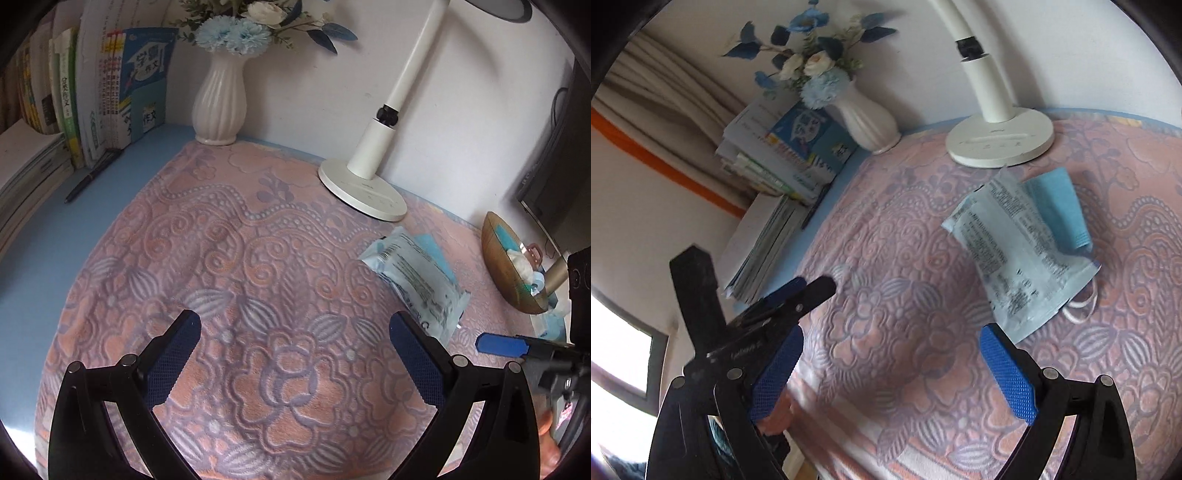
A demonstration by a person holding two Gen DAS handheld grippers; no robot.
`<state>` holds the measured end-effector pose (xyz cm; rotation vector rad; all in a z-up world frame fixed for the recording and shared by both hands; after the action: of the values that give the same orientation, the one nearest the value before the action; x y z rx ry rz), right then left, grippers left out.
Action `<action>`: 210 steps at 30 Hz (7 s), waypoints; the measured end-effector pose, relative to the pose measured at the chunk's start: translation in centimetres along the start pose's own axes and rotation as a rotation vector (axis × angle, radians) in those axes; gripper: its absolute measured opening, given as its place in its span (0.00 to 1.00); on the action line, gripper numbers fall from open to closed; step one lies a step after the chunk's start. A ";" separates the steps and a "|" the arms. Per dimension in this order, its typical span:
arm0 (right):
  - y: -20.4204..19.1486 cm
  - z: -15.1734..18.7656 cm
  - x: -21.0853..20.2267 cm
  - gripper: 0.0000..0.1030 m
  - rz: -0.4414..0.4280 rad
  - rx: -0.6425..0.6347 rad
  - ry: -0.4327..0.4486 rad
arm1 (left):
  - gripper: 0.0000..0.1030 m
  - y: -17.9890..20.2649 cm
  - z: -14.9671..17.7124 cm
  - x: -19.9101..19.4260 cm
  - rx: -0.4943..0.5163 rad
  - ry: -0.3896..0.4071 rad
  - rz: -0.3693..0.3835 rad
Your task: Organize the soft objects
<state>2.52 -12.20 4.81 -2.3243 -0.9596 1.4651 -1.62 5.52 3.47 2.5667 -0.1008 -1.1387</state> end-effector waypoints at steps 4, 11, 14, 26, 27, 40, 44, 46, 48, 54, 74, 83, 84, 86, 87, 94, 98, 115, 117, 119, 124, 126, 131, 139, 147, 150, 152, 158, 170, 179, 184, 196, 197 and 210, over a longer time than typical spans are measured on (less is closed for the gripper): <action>-0.9 2.5 -0.6 0.94 -0.019 -0.097 -0.072 | 0.99 2.8 -0.9 0.7 0.024 -0.046 0.031; 6.1 -1.9 -4.2 0.65 0.419 -0.029 0.100 | 0.99 9.4 -3.5 6.0 0.013 -0.117 0.102; 8.9 -3.9 -4.1 0.63 0.492 0.014 0.123 | 0.99 10.8 -3.7 8.8 0.000 -0.117 0.057; 11.7 -6.2 -1.9 0.63 0.441 -0.009 0.103 | 0.99 10.1 -2.2 11.2 0.094 -0.172 -0.097; 11.4 -6.2 -1.6 0.63 0.435 -0.023 0.100 | 0.99 9.6 -2.2 10.7 0.106 -0.168 -0.123; 10.0 -6.9 3.5 0.63 0.411 -0.054 0.063 | 0.98 9.0 -1.5 9.4 0.219 -0.117 -0.145; 9.6 -6.6 3.9 0.63 0.433 -0.079 0.066 | 0.98 9.4 -0.4 10.4 0.220 -0.103 -0.109; 9.5 -6.5 4.1 0.63 0.437 -0.092 0.063 | 0.98 9.6 -0.1 10.9 0.226 -0.129 -0.101; 9.5 -6.4 4.5 0.63 0.447 -0.104 0.063 | 0.98 9.6 -0.2 10.6 0.221 -0.112 -0.090; 9.3 -5.7 4.9 0.63 0.454 -0.114 0.098 | 0.98 9.7 -0.1 10.5 0.224 -0.098 -0.093; 6.8 -4.9 4.4 0.28 0.593 -0.272 0.193 | 0.61 11.1 0.4 10.0 0.321 -0.036 -0.108; 7.0 -4.8 2.8 0.23 0.568 -0.233 0.249 | 0.46 11.3 0.1 8.2 0.313 0.039 -0.064; 7.1 -4.8 2.5 0.22 0.560 -0.220 0.256 | 0.46 11.1 0.0 8.0 0.303 0.049 -0.052; 7.3 -4.8 1.8 0.22 0.536 -0.199 0.282 | 0.46 10.9 -0.2 7.8 0.284 0.058 -0.033; 7.3 -4.8 1.3 0.21 0.522 -0.190 0.295 | 0.46 10.8 -0.2 7.8 0.278 0.054 -0.028; 7.8 -3.3 -3.7 0.20 0.442 -0.084 0.357 | 0.46 11.1 -0.1 8.0 0.295 0.051 -0.042; 7.5 -0.4 -9.3 0.20 0.447 -0.050 0.418 | 0.46 11.3 -0.1 7.7 0.303 0.060 -0.046; 14.2 8.8 -9.6 0.81 0.458 0.196 0.169 | 0.90 10.5 0.0 9.3 0.257 -0.028 -0.061; 14.0 8.6 -9.7 0.87 0.475 0.188 0.171 | 0.89 10.2 0.0 9.9 0.244 -0.053 -0.051; 13.7 8.0 -9.3 0.87 0.481 0.176 0.169 | 0.84 10.1 -0.1 10.1 0.238 -0.064 -0.021; 13.1 6.7 -7.0 0.80 0.503 0.144 0.140 | 0.50 10.3 0.0 10.2 0.249 -0.060 0.016; 12.9 6.6 -6.4 0.52 0.554 0.115 0.133 | 0.47 10.5 0.1 9.8 0.257 -0.041 0.027; 11.8 6.9 -6.3 0.26 0.590 0.033 0.144 | 0.47 11.2 0.1 8.5 0.294 0.024 0.015; 8.5 7.2 -12.5 0.26 0.563 -0.083 0.306 | 0.47 14.9 -1.2 4.3 0.336 0.052 0.053; 10.0 4.6 -21.3 0.26 0.635 -0.044 0.439 | 0.47 25.8 -5.7 0.2 0.447 0.126 0.205; 11.8 2.6 -24.8 0.26 0.662 -0.002 0.490 | 0.47 30.3 -6.9 1.2 0.491 0.140 0.231; 13.4 1.1 -26.6 0.26 0.696 0.027 0.510 | 0.47 32.8 -7.4 2.6 0.512 0.136 0.250; 19.7 -3.4 -28.4 0.26 0.744 0.130 0.511 | 0.47 38.6 -7.4 8.6 0.536 0.066 0.291; 27.0 -6.9 -26.0 0.68 0.875 0.174 0.418 | 0.86 37.5 -8.2 9.4 0.519 0.093 0.291; 22.1 -3.9 -28.5 0.81 0.853 0.171 0.497 | 0.91 28.1 -10.5 -1.1 0.465 0.204 0.211; 14.2 -3.0 -27.2 0.89 0.740 0.088 0.565 | 0.91 20.8 -10.6 -5.3 0.349 0.224 0.137; 4.2 1.7 -9.8 0.96 0.692 -0.145 0.436 | 0.91 10.2 -1.6 2.6 0.237 0.145 -0.117; 4.2 2.1 -8.8 0.96 0.690 -0.160 0.443 | 0.91 10.1 -1.2 3.1 0.245 0.146 -0.133; 9.7 3.0 -4.9 0.96 0.645 -0.011 0.300 | 0.91 9.5 0.2 5.6 0.252 0.107 -0.155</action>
<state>2.46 -23.09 1.92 -2.9046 -0.1337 1.2195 2.64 -4.55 2.49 2.8977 -0.0214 -1.1010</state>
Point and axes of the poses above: each gripper's, at about its wrist camera, not at the fingertips, and x roughly the way its jaws point, y to its right, z to its underside, the point moved 4 cm from there along x, roughly the way its jaws point, and after that the axes turned 4 degrees about z, right-handed, at the moved point
